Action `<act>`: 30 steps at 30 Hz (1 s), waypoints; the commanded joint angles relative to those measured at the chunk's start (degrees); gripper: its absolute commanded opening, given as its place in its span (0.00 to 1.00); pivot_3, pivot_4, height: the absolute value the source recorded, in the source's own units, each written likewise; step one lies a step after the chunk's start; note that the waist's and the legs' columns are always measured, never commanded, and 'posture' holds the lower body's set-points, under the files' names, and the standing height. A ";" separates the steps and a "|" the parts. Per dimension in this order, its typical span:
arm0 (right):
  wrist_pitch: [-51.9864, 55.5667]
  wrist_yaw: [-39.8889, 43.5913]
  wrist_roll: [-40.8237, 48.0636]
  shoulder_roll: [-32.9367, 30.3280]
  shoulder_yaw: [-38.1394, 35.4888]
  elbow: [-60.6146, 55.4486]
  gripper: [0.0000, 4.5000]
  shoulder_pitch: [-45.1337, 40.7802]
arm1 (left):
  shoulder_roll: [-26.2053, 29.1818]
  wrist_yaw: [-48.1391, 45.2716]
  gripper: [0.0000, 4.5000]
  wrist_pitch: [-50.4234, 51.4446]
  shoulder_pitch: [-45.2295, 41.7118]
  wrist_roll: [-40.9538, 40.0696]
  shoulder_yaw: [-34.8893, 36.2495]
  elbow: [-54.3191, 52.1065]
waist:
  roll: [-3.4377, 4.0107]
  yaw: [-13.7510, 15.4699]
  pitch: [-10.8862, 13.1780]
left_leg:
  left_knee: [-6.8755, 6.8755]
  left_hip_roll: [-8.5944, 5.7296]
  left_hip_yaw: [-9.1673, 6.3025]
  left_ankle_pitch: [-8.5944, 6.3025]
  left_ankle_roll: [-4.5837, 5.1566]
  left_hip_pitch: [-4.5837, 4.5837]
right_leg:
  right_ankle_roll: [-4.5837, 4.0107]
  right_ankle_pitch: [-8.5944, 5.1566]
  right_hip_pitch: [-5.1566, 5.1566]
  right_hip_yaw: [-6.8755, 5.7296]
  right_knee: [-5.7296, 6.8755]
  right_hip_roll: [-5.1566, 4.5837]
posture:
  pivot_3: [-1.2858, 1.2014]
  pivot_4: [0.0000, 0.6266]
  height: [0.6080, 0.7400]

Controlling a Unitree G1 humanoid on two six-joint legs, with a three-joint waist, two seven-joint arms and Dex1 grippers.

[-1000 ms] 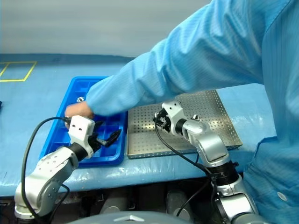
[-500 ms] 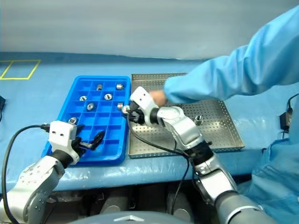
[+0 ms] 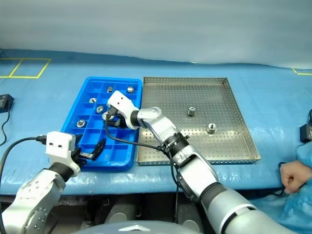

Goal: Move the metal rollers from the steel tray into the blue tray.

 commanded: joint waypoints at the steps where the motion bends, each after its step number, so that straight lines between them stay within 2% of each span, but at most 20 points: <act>1: -1.39 0.20 -0.31 1.34 -2.52 3.97 0.37 -3.32 | -0.25 0.63 1.00 -1.07 0.42 -0.05 1.01 -2.75 | 0.01 0.34 0.01 | -0.02 0.00 -0.07 0.01 -0.04 -0.01 | -0.05 -0.03 0.00 -0.09 0.00 0.00 | 0.67 0.24 1.00; 3: -2.02 -0.57 -1.52 1.50 -2.54 5.83 0.37 -3.88 | -0.23 0.81 1.00 -1.14 0.58 -0.09 0.91 -2.82 | 0.02 0.56 0.02 | -0.06 -0.01 -0.21 0.03 -0.13 -0.03 | -0.14 -0.08 0.02 -0.29 0.00 0.00 | 0.67 0.24 1.00; 5: -3.17 -1.39 -2.17 1.49 -3.00 6.81 0.54 -3.99 | -0.26 0.91 1.00 -1.20 0.71 -0.16 0.82 -2.88 | 0.03 0.74 0.02 | -0.13 -0.06 -0.37 0.06 -0.21 -0.06 | -0.21 -0.13 0.03 -0.47 0.01 0.00 | 0.67 0.24 1.00; 8: -4.78 -2.21 -2.18 0.93 -4.15 4.07 0.71 -2.82 | -0.31 0.88 1.00 -1.29 0.68 -0.23 0.44 -2.69 | 0.04 0.77 0.02 | -0.20 -0.09 -0.56 0.08 -0.33 -0.07 | -0.33 -0.21 0.06 -0.67 0.02 0.05 | 0.67 0.24 1.00; 14: 2.34 -1.17 0.54 -4.72 -6.52 -17.95 0.71 6.12 | -0.59 0.09 1.00 -1.56 -1.55 -0.64 -1.88 -0.90 | 0.06 0.86 0.04 | -0.24 -0.08 -0.87 0.09 -0.42 -0.16 | -0.35 -0.25 0.09 -0.92 0.02 0.05 | 0.64 0.24 1.00; 21: 19.84 -6.19 3.25 -15.04 -13.09 -43.16 0.71 17.37 | -1.09 -1.74 1.00 -2.37 -7.49 -1.20 -5.83 3.26 | 0.10 0.27 0.06 | -0.15 -0.12 -0.89 0.11 -0.44 -0.17 | -0.43 -0.29 0.16 -0.96 0.05 0.02 | 0.60 0.24 1.00; 24: 24.39 -9.16 3.09 -17.97 -15.53 -47.36 0.71 21.94 | -0.42 -2.97 1.00 -2.72 -10.14 -1.09 -7.63 6.00 | 0.11 -0.43 0.05 | -0.14 -0.13 -0.87 0.12 -0.44 -0.14 | -0.45 -0.30 0.16 -0.95 0.09 0.05 | 0.58 0.24 1.00; 30: 26.94 -12.32 2.78 -17.45 -14.74 -45.92 0.71 26.56 | 1.50 -5.53 1.00 -2.69 -14.73 -1.38 -9.31 9.32 | 0.15 -3.28 0.07 | -0.15 -0.09 -0.82 0.12 -0.43 -0.12 | -0.40 -0.27 0.13 -0.88 0.14 0.16 | 0.56 0.24 1.00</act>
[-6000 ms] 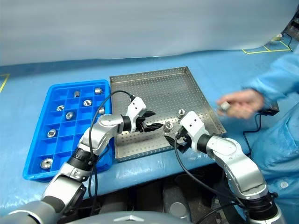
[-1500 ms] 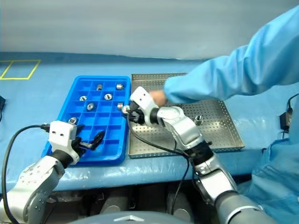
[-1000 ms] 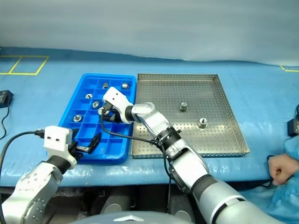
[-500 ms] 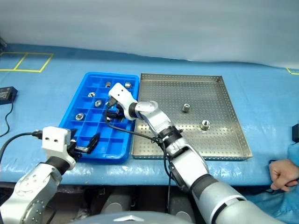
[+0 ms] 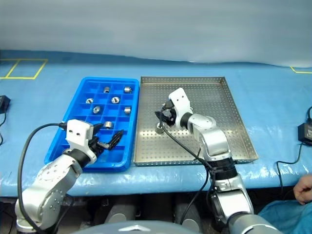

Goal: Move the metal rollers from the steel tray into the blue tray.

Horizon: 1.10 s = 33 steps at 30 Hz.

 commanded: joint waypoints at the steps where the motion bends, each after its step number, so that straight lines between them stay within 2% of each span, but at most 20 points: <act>1: 0.73 -2.38 0.57 1.32 0.27 -0.38 0.71 0.77 | 1.77 -1.92 1.00 -1.01 -2.34 -0.39 -0.88 0.34 | 0.00 -0.68 0.00 | 0.00 0.02 0.00 0.00 0.00 0.01 | 0.04 0.02 0.01 0.00 0.00 0.03 | 0.56 0.24 1.00; 21: 3.34 -4.01 2.60 3.82 3.10 3.05 0.71 3.71 | 3.72 -1.17 1.00 0.63 0.16 -0.82 0.54 -1.53 | -0.01 -0.60 -0.01 | 0.03 -0.01 -0.02 0.00 0.00 0.02 | 0.23 0.13 0.05 0.04 -0.03 0.01 | 0.58 0.24 1.00; 25: 2.77 -4.53 2.63 4.12 2.62 3.81 0.52 3.52 | 3.86 -1.18 1.00 0.73 0.67 -0.90 0.68 -1.78 | -0.01 -0.44 -0.01 | 0.05 -0.01 -0.03 0.00 0.00 0.07 | 0.22 0.12 0.10 0.04 -0.02 0.02 | 0.58 0.24 1.00; 27: 2.75 -4.47 2.81 3.97 2.77 3.37 0.38 3.53 | 3.95 -1.23 1.00 0.80 0.95 -0.96 0.75 -1.97 | -0.01 -0.32 -0.01 | 0.07 -0.01 -0.03 0.00 0.00 0.05 | 0.22 0.12 0.10 0.04 -0.03 0.01 | 0.58 0.24 1.00; 28: 2.58 -4.14 3.20 3.89 2.71 3.04 0.38 3.61 | 4.02 -1.28 1.00 0.89 1.10 -1.00 0.81 -2.08 | -0.02 -0.29 -0.01 | 0.09 -0.02 -0.02 0.00 0.00 0.04 | 0.21 0.11 0.10 0.04 -0.03 0.00 | 0.58 0.24 1.00; 29: 2.43 -3.62 3.57 3.71 2.80 2.62 0.29 3.63 | 4.12 -1.33 1.00 1.01 1.25 -1.01 0.89 -2.18 | -0.02 -0.28 -0.01 | 0.09 -0.02 -0.02 0.00 0.00 0.05 | 0.21 0.11 0.11 0.05 -0.04 -0.01 | 0.58 0.24 1.00; 33: 2.08 -3.30 3.62 3.00 3.64 1.07 0.28 3.46 | 4.38 -1.38 1.00 1.29 1.92 -1.01 1.18 -2.64 | -0.01 -0.17 -0.01 | 0.09 -0.02 -0.02 0.00 0.00 0.04 | 0.19 0.11 0.10 0.05 -0.03 0.00 | 0.58 0.24 1.00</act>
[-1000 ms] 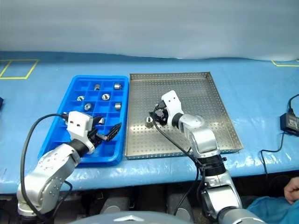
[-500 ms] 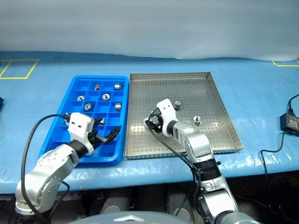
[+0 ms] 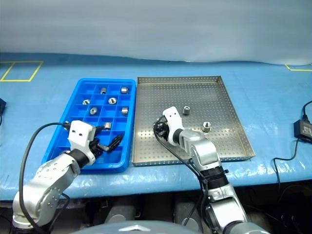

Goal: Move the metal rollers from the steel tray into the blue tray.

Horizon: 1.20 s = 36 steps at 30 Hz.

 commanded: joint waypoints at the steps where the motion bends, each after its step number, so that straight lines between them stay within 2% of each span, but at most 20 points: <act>1: -0.99 0.78 0.68 -0.66 0.62 -3.65 0.28 -0.13 | 0.70 -0.06 1.00 -0.15 0.67 -0.66 1.14 -3.48 | 0.00 0.08 0.00 | 0.00 0.00 0.00 0.00 0.00 0.00 | 0.00 0.00 0.00 0.00 0.00 0.00 | 0.59 0.24 1.00; 6: -0.93 5.18 3.47 -1.77 3.21 -11.56 0.28 -1.42 | 1.95 2.04 1.00 3.07 4.74 0.43 3.96 -6.50 | 0.01 -0.04 0.01 | -0.05 0.03 0.01 0.00 0.00 -0.02 | 0.03 0.01 -0.07 0.00 0.02 0.01 | 0.59 0.24 1.00; 10: 0.50 6.73 5.94 0.05 6.50 -15.98 0.28 -2.89 | 2.02 2.99 1.00 4.40 9.04 -0.07 8.43 -9.80 | 0.02 0.12 0.01 | -0.12 0.10 -0.02 0.00 0.00 0.00 | 0.17 -0.11 -0.09 -0.05 0.02 0.05 | 0.61 0.24 1.00; 14: 1.12 8.35 7.25 2.57 13.45 -17.74 0.28 -2.72 | 0.97 3.91 1.00 6.17 13.18 -1.03 13.84 -14.15 | -0.01 0.62 0.00 | -0.11 0.41 -0.05 0.00 -0.01 0.02 | -0.06 -0.30 -0.05 -0.09 0.02 0.04 | 0.62 0.24 1.00; 21: -3.58 9.22 4.27 6.90 22.76 -9.06 0.28 -3.93 | -0.70 4.88 1.00 7.73 16.98 -1.31 17.65 -16.45 | -0.01 2.14 0.00 | -0.01 0.39 0.00 0.01 -0.03 0.05 | -0.03 -0.32 -0.05 -0.09 0.01 -0.04 | 0.64 0.24 1.00; 25: -7.32 10.17 2.56 8.98 24.79 -2.32 0.28 -5.44 | -1.05 5.19 1.00 8.18 18.00 -1.03 17.09 -17.04 | -0.01 2.90 0.00 | 0.02 0.41 -0.03 0.01 -0.06 0.16 | -0.02 -0.33 -0.16 -0.15 -0.01 -0.04 | 0.65 0.24 1.00; 33: -9.13 11.45 1.15 9.52 24.50 2.34 0.28 -6.81 | -1.30 5.39 1.00 8.87 18.76 -1.21 17.35 -18.07 | -0.03 3.46 -0.02 | -0.06 0.42 -0.04 0.01 -0.08 0.15 | -0.04 -0.34 -0.16 -0.17 -0.02 -0.05 | 0.65 0.24 1.00; 34: -9.15 11.36 0.86 9.33 24.50 2.25 0.44 -6.75 | -1.34 5.34 1.00 8.87 18.77 -1.31 17.25 -18.15 | -0.03 3.51 -0.02 | -0.06 0.42 -0.04 0.01 -0.08 0.15 | -0.04 -0.34 -0.15 -0.17 -0.02 -0.05 | 0.65 0.24 1.00; 36: -10.19 10.94 0.29 9.01 24.19 1.34 0.56 -6.37 | -1.45 5.19 1.00 8.78 18.59 -1.52 16.94 -18.12 | -0.02 3.59 -0.01 | -0.06 0.42 -0.04 0.01 -0.08 0.16 | -0.05 -0.34 -0.17 -0.17 -0.03 -0.06 | 0.65 0.24 1.00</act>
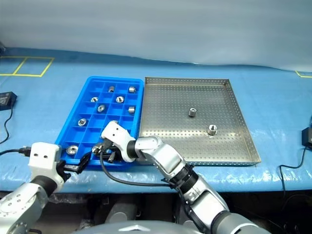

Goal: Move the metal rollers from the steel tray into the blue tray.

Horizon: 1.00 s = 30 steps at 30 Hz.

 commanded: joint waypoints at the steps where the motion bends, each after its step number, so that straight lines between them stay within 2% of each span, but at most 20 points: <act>1: -1.93 -0.01 -0.85 -0.79 -0.99 -1.90 0.63 0.55 | -0.35 -0.09 1.00 -0.23 -0.40 -0.80 0.32 -2.57 | 0.01 0.07 0.00 | 0.00 -0.01 0.00 0.00 0.00 0.00 | 0.00 0.00 -0.01 0.00 -0.02 -0.01 | 0.65 0.24 1.00; 9: 2.71 -5.08 2.78 -5.47 -13.93 -16.06 0.63 3.27 | -1.91 -0.32 1.00 -1.35 -10.28 -1.94 -6.20 2.35 | 0.01 0.10 0.01 | 0.06 -0.04 -0.05 0.00 -0.01 -0.10 | 0.01 0.01 0.02 -0.05 -0.02 -0.04 | 0.60 0.24 1.00; 14: 5.22 -9.04 -0.90 -16.88 -21.61 -20.63 0.63 8.12 | -1.55 -3.32 1.00 -3.84 -23.18 -0.77 -19.03 11.46 | 0.02 -0.35 0.00 | 0.09 -0.19 0.05 0.01 0.01 -0.21 | -0.13 0.11 0.14 -0.01 -0.04 -0.04 | 0.55 0.24 1.00; 18: 7.13 -13.56 -3.28 -21.22 -25.77 -21.17 0.63 10.75 | -0.59 -6.30 1.00 -6.70 -30.26 0.54 -25.24 18.04 | 0.04 -3.18 0.00 | 0.08 -0.45 0.10 0.00 0.05 -0.29 | -0.23 0.20 0.08 0.11 -0.01 -0.02 | 0.52 0.24 1.00; 23: 9.17 -20.06 -7.44 -22.78 -29.06 -20.94 0.63 13.25 | 0.13 -10.81 1.00 -9.62 -36.47 2.01 -31.83 23.43 | 0.05 -6.01 0.00 | -0.01 -0.41 0.10 0.00 0.04 -0.25 | 0.05 0.35 0.05 0.15 0.04 0.11 | 0.51 0.24 1.00; 30: 7.97 -24.41 -8.99 -20.76 -31.44 -16.01 0.63 13.53 | -1.03 -11.49 1.00 -11.60 -35.93 2.89 -35.03 24.90 | 0.05 -7.22 0.00 | 0.04 -0.42 0.11 0.00 0.06 -0.23 | 0.19 0.41 0.05 0.32 0.03 0.14 | 0.51 0.24 1.00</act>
